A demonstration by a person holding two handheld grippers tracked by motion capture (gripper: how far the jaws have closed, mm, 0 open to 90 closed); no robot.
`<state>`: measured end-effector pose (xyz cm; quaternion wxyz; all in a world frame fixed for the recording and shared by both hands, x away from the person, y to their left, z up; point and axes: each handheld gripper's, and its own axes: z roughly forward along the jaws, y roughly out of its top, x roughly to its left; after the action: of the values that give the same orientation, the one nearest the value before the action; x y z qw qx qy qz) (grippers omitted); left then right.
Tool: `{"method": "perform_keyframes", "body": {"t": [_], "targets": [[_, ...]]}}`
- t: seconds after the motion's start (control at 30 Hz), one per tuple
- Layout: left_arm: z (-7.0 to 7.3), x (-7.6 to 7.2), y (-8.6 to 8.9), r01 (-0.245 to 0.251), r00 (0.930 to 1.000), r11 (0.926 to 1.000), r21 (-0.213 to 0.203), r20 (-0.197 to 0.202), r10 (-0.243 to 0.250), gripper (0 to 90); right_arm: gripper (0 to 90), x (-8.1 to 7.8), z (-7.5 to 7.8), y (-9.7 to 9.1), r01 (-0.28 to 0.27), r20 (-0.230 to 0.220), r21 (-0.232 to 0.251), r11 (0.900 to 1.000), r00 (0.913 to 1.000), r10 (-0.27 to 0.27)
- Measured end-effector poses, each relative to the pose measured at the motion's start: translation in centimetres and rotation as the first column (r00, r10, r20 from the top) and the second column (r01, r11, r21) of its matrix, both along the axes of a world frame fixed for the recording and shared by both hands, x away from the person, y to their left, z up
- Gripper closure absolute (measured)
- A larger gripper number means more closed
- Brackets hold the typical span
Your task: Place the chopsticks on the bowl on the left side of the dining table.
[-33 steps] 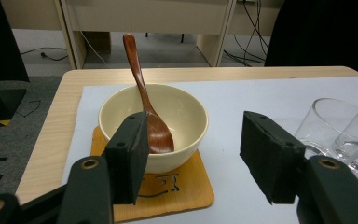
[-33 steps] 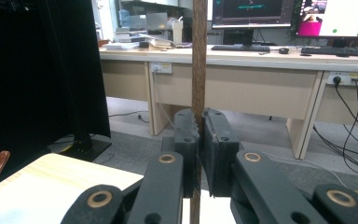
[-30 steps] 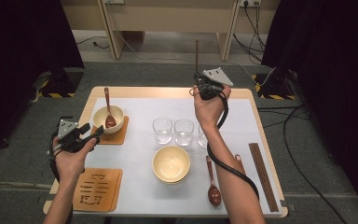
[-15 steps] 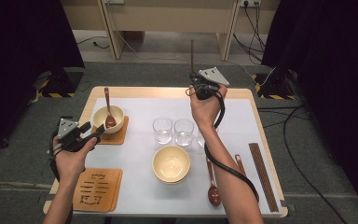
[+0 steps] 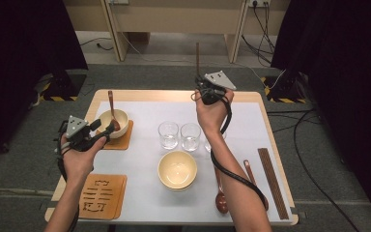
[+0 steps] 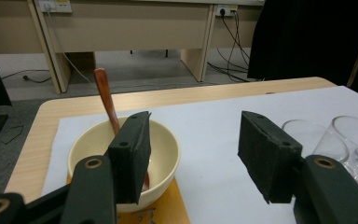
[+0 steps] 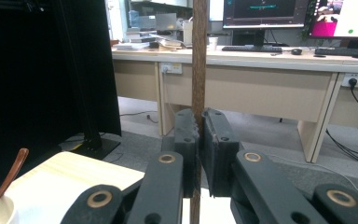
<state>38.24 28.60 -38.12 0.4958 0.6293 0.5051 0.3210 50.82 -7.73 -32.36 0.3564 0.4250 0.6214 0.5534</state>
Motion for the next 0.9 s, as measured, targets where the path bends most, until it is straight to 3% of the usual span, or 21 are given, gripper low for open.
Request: {"method": "perform_keyframes", "body": {"t": [0.17, 0.47, 0.63, 0.9], "targets": [[0.9, 1.0, -1.2, 0.042, 0.999, 0.9991, 0.005, 0.016, -0.042, 44.3, 85.1, 0.0, 0.0, 0.2, -0.003, 0.001, 0.0, 1.0, 1.0, 0.003], [2.7, 3.8, -4.0, 0.131, 0.9901, 0.9913, -0.009, 0.052, -0.13, 48.5, 85.1, -0.1, 0.0, 0.5, -0.012, 0.004, -0.002, 0.9999, 0.9999, 0.012], [3.8, 5.5, -5.9, 0.175, 0.9819, 0.9845, -0.012, 0.075, -0.174, 50.8, 85.1, -0.2, 0.1, 0.4, -0.011, 0.006, -0.004, 0.9999, 0.9999, 0.011], [5.6, 8.0, -9.2, 0.256, 0.9619, 0.9666, -0.009, 0.101, -0.254, 53.7, 85.1, -0.3, 0.3, 0.4, -0.015, 0.014, -0.002, 0.9999, 0.9998, 0.015]]}}
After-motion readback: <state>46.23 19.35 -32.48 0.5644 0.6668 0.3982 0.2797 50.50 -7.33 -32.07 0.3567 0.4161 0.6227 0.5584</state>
